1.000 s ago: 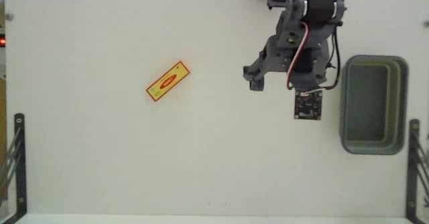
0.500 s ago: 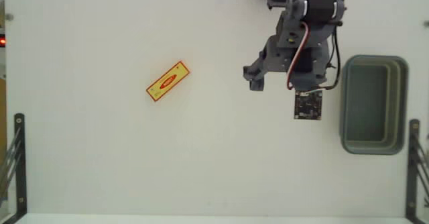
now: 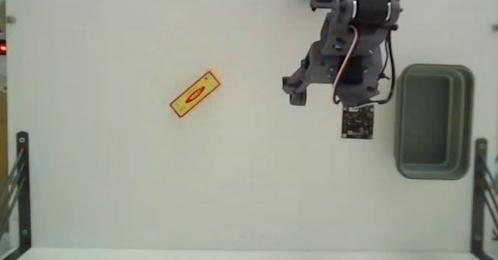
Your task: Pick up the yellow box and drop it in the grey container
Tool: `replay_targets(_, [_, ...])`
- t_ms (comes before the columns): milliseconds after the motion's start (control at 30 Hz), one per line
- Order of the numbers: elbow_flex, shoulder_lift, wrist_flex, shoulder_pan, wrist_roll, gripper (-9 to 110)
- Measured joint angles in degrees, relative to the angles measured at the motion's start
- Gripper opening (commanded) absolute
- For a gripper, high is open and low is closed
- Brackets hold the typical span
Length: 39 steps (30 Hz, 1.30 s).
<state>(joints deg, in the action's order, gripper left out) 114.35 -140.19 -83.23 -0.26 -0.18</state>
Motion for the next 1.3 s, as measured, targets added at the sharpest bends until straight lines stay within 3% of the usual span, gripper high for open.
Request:
replay_targets(867, [0.00, 0.00, 0.00, 0.00, 0.00, 110])
replay_targets(1300, [0.00, 0.00, 0.00, 9.32, 0.00, 110])
